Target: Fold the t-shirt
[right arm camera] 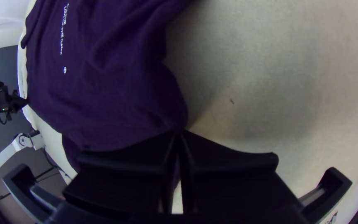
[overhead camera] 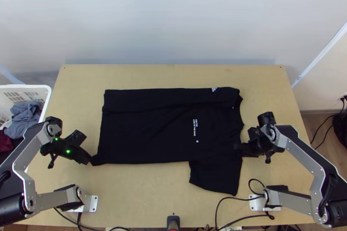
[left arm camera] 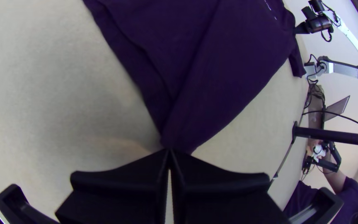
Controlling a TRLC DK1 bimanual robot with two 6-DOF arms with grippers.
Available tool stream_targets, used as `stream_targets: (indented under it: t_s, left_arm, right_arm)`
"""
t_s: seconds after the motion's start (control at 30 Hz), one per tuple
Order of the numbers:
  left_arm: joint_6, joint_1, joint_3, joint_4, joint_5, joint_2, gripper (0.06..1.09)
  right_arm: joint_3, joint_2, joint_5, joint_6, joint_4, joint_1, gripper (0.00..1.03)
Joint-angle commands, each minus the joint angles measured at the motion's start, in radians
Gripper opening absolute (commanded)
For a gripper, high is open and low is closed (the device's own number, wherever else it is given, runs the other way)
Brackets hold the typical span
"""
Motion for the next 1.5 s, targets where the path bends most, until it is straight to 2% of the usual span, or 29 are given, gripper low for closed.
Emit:
stream_targets:
  t_s: [0.0,0.27,0.47,0.67,0.87,1.17,1.47]
  left_arm:
    - [0.034,0.016,0.023,0.002,-0.011,0.019,0.1]
    - [-0.09,-0.081,0.081,-0.007,0.042,-0.084,0.1]
    - [-0.205,-0.116,0.182,0.039,0.101,-0.073,0.1]
    - [-0.299,-0.13,0.277,0.121,0.102,0.001,0.1]
    - [-0.371,-0.156,0.389,0.173,0.101,0.082,0.1]
    - [-0.438,-0.199,0.601,0.187,0.099,0.229,0.1]
    - [-0.538,-0.219,0.872,0.196,0.076,0.441,0.1]
  right_arm:
    - [0.003,0.029,0.065,-0.018,0.0,-0.018,0.03]
    - [0.118,-0.02,0.022,-0.011,-0.141,0.044,0.03]
    - [0.193,-0.094,0.004,-0.012,-0.141,0.056,0.03]
    - [0.262,-0.114,-0.005,-0.018,-0.129,0.058,0.03]
    - [0.328,-0.102,-0.008,-0.009,-0.055,0.061,0.03]
    - [0.491,0.056,-0.008,0.042,0.054,0.081,0.03]
    - [0.707,0.313,-0.004,0.069,0.078,0.076,0.03]
